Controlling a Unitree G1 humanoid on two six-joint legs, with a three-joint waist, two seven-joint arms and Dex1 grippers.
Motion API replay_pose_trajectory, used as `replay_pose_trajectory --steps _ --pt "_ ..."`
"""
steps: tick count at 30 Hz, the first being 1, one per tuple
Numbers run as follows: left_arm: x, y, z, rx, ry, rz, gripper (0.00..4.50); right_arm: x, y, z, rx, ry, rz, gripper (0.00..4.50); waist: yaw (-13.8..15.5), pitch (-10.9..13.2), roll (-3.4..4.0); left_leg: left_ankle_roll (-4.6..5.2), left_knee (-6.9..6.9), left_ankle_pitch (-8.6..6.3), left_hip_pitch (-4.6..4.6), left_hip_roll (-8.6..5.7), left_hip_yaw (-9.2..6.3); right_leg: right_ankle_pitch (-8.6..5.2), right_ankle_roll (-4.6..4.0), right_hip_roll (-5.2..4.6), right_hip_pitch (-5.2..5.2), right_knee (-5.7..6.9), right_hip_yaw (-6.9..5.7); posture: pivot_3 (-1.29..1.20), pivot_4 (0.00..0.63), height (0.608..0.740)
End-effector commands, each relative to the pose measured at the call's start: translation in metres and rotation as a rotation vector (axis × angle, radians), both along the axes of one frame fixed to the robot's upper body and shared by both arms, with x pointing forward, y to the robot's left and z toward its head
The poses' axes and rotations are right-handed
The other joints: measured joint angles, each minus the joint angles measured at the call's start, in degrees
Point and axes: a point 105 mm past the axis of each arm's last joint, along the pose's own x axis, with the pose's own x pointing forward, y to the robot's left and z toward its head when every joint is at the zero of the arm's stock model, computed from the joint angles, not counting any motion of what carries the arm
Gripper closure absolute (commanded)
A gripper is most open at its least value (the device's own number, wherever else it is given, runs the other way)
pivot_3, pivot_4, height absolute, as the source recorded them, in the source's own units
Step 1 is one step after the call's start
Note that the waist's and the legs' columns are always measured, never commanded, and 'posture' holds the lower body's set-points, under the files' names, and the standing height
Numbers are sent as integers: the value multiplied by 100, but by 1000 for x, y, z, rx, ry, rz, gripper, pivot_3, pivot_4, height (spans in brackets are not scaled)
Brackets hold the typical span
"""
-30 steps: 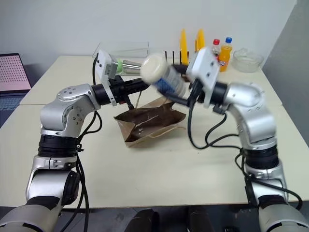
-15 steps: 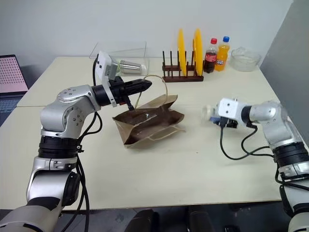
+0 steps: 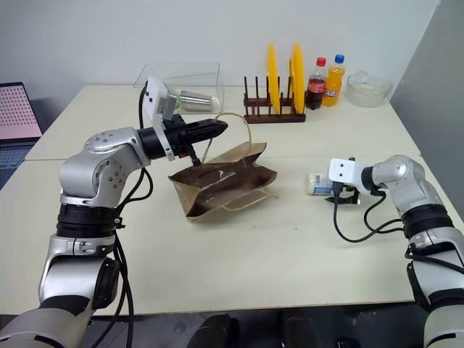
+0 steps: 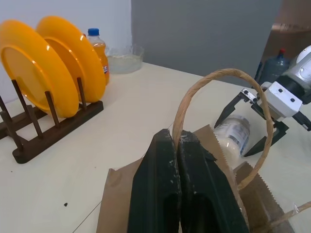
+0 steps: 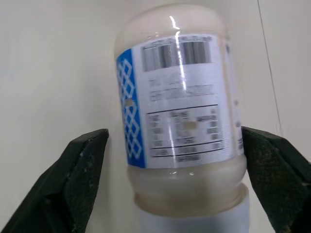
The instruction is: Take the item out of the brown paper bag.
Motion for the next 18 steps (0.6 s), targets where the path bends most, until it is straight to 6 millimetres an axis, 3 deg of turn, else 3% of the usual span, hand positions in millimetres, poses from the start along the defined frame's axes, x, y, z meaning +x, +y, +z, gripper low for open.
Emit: replay_pose_trajectory --steps 1,4,7,10,14,18 --pt "-3 4 16 -1 -63 8 4500 -8 -2 40 52 -66 31 48 2 0 0 0 0 0 0 0 0 0 0 0 0 0 0 0 150 740" --pt "5 12 23 -10 -83 51 4500 -40 5 83 226 -84 55 48 24 0 1 1 0 -1 -2 0 -10 0 0 0 0 -2 -6 0 150 740" --pt "12 15 26 0 -103 77 4500 -62 14 99 345 -124 56 48 74 0 1 9 0 -6 -7 0 -24 0 1 0 2 -4 -17 0 150 740" --pt "20 20 28 22 -127 107 4500 -87 35 99 497 -153 66 48 98 0 0 10 2 -7 0 0 -28 -2 3 0 11 -7 -19 0 150 740" --pt "28 31 28 57 -152 141 4500 -116 75 78 743 -180 19 48 122 -1 0 8 0 -6 0 1 -27 -17 29 0 6 -1 -16 0 150 740" --pt "29 42 21 137 -153 151 3578 -119 104 67 927 -240 -85 0 112 0 2 -6 0 1 -3 0 -22 -17 29 0 -4 10 -9 0 150 740"
